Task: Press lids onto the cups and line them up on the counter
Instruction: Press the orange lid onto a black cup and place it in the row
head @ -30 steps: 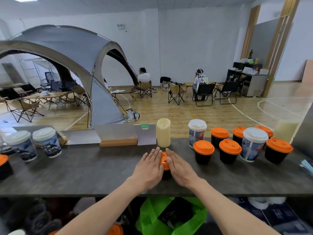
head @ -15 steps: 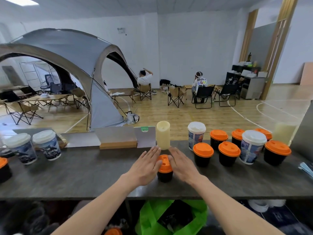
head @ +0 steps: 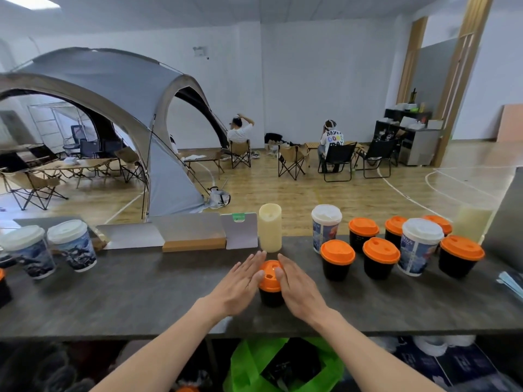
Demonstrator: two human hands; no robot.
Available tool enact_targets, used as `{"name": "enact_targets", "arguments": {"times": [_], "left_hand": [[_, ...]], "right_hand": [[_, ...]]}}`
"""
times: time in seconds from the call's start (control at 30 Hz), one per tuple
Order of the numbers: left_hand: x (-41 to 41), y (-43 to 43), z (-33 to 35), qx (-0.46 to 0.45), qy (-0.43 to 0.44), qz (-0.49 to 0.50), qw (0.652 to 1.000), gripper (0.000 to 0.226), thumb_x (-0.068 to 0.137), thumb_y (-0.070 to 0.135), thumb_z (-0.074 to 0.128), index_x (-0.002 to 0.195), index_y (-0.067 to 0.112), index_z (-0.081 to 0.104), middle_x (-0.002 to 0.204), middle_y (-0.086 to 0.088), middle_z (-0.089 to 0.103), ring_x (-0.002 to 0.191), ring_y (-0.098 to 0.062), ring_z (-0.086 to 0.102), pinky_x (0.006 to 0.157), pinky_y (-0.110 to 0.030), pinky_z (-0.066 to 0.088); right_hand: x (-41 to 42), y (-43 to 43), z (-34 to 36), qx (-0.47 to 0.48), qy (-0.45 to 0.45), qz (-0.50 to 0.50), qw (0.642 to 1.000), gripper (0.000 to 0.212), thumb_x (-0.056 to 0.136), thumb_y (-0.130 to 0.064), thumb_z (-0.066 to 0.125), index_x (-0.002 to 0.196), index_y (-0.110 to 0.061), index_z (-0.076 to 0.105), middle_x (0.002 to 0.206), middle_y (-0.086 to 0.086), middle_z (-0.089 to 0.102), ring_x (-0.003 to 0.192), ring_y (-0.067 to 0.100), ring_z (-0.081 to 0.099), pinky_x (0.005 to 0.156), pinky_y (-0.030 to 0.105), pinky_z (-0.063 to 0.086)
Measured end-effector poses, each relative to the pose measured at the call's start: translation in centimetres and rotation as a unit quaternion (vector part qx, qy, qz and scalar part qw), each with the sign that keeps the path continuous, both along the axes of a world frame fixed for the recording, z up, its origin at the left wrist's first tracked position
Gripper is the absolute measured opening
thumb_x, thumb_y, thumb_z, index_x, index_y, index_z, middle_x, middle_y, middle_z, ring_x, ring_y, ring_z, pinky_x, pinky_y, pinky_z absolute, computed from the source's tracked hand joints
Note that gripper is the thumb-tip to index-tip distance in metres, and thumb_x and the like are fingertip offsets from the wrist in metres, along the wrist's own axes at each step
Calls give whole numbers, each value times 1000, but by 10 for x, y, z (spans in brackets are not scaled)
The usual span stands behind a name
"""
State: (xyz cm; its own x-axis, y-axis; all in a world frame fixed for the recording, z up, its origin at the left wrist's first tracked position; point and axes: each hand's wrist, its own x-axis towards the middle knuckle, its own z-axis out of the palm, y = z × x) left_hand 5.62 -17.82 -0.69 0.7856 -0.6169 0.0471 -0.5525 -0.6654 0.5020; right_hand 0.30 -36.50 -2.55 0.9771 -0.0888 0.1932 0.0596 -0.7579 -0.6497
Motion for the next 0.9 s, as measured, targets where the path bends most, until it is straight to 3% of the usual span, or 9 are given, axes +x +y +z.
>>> {"name": "enact_targets", "arguments": {"times": [0.07,0.13,0.23,0.37,0.47,0.57,0.63,0.8,0.9], "left_hand": [[-10,5,-3,-68,18,32,997,55,110,47,20,162,35,6,163,23,3,147,10,-1,121,-17,-3],[-15,10,-11,-115,35,51,991,57,109,47,28,162,34,12,163,22,11,149,5,9,122,-19,5],[-18,6,-23,-163,79,66,981,68,103,28,54,162,27,19,164,11,31,147,-3,31,120,-24,29],[-23,-10,-17,-209,90,91,969,70,95,12,66,155,23,33,149,5,50,130,-3,51,88,-6,46],[-17,-15,2,-296,74,116,945,56,93,10,70,141,26,47,130,1,65,110,2,63,94,-20,54],[-19,-17,28,-385,140,125,904,52,96,22,69,142,23,45,121,0,66,108,-12,67,96,-39,58],[-22,-19,39,-433,191,129,871,50,98,31,65,142,23,43,123,-4,65,106,-19,71,90,-38,60],[-25,-26,47,-518,260,168,797,36,100,20,64,133,13,52,124,-14,68,101,-26,75,79,-39,63],[-28,-28,46,-533,251,165,791,38,92,23,73,125,12,57,123,-14,69,102,-25,75,82,-39,63]], "right_hand": [[-5,-9,-7,91,-19,2,996,61,105,-56,30,159,-31,21,165,-11,24,147,4,28,121,30,23],[-12,-17,-16,145,-48,-18,988,60,104,-51,41,158,-33,23,162,-11,29,139,-2,37,118,29,30],[-20,-20,-27,125,-37,-5,992,71,95,-37,62,156,-31,26,156,-12,39,134,-3,43,113,30,39],[-16,-13,-22,107,-50,-5,993,79,86,-34,75,153,-27,33,150,-11,48,133,-1,45,113,25,39],[-9,-12,8,169,-82,-32,982,70,87,-40,76,146,-27,40,129,-16,58,113,-3,57,98,22,47],[0,-15,42,237,-103,-72,963,60,85,-49,76,131,-24,47,115,-9,67,102,-1,63,91,25,53],[5,-17,57,266,-99,-84,955,54,84,-55,73,122,-22,51,110,-5,71,100,4,66,90,33,57],[6,-16,60,261,-87,-83,958,45,90,-60,61,114,-22,61,101,-5,71,92,12,69,83,44,60],[0,-13,59,229,-89,-83,966,50,92,-63,57,119,-22,63,106,-11,69,98,9,67,86,38,59]]}}
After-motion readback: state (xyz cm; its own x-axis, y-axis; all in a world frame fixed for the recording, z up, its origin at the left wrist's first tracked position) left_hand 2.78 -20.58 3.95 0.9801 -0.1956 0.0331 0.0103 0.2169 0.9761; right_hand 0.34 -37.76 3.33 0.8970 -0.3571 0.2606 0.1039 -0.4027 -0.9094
